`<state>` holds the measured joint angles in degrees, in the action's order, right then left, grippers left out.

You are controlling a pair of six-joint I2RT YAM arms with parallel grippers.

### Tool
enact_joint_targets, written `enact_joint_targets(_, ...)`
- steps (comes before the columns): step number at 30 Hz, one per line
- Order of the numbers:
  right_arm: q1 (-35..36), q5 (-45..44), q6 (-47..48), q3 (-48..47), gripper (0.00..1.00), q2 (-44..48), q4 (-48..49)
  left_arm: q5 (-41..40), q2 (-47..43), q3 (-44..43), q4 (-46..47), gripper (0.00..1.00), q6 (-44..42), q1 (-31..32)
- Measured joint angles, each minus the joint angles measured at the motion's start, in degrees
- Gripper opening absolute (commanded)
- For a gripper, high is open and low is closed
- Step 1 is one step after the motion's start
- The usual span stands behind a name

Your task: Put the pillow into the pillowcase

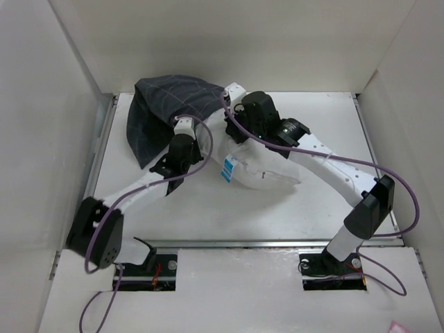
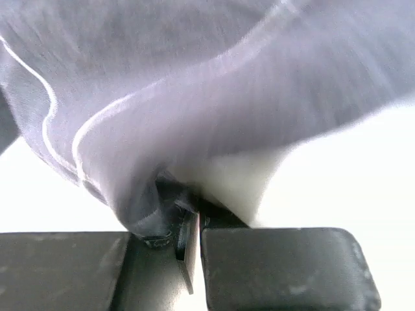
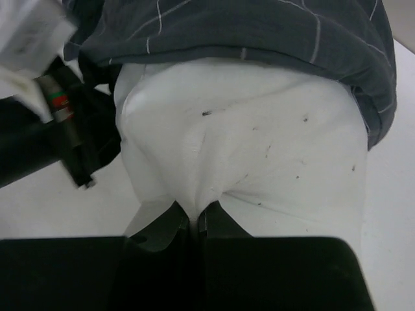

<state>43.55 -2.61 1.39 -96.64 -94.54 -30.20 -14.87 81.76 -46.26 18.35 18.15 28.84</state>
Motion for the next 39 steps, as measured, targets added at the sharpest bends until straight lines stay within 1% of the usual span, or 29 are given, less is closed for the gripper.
enact_joint_targets(3, 0.00, 2.36, -0.13, 2.51, 0.00, -0.35, 4.39, 1.95, -10.12, 3.76, -3.10, 0.00, 0.63, 2.01)
enact_joint_targets(6, -0.04, 4.81, -0.13, 5.46, 0.00, -0.33, 9.97, 5.09, -18.95, 5.38, -7.67, 0.00, 1.09, 2.93)
enact_joint_targets(9, -0.31, 8.72, -0.22, 9.53, 0.00, -0.20, 17.29, 7.19, -24.41, 5.42, -11.87, 0.00, 1.44, 4.22)
enact_joint_targets(11, -0.66, 11.78, -0.81, 11.72, 0.00, -0.37, 20.70, 9.81, -26.14, 5.27, -14.56, 0.00, 1.49, 5.09)
enact_joint_targets(14, -1.09, 15.82, -3.74, 12.39, 0.00, -1.75, 25.33, 14.56, -25.81, 2.99, -20.70, 0.00, 1.49, 5.81)
enact_joint_targets(17, -1.40, 20.65, -8.41, 13.99, 0.00, -3.17, 34.07, 20.41, -23.45, -0.59, -25.83, 0.00, 1.36, 6.10)
enact_joint_targets(21, -1.29, 28.94, -14.29, 14.23, 0.00, -5.81, 44.30, 28.70, -19.78, -3.76, -29.22, 0.00, 0.83, 6.93)
enact_joint_targets(25, -0.63, 32.79, -17.33, 14.91, 0.00, -6.82, 48.85, 34.67, -18.53, -4.76, -30.60, 0.00, 0.85, 7.06)
enact_joint_targets(29, -0.59, 34.69, -18.78, 16.63, 0.00, -6.84, 51.06, 38.27, -18.51, -5.53, -30.86, 0.00, 1.07, 7.08)
enact_joint_targets(31, -0.24, 35.56, -17.73, 17.90, 0.00, -6.82, 51.56, 40.04, -18.21, -5.77, -31.19, 0.00, 1.44, 7.26)
enact_joint_targets(36, -0.31, 39.06, -11.74, 17.59, 0.00, -6.84, 45.99, 42.32, -19.89, -4.17, -32.13, 0.00, 3.30, 7.65)
enact_joint_targets(39, -0.04, 40.26, -9.22, 17.73, 0.00, -6.51, 45.03, 41.29, -21.24, -3.98, -34.23, 0.00, 3.37, 8.33)
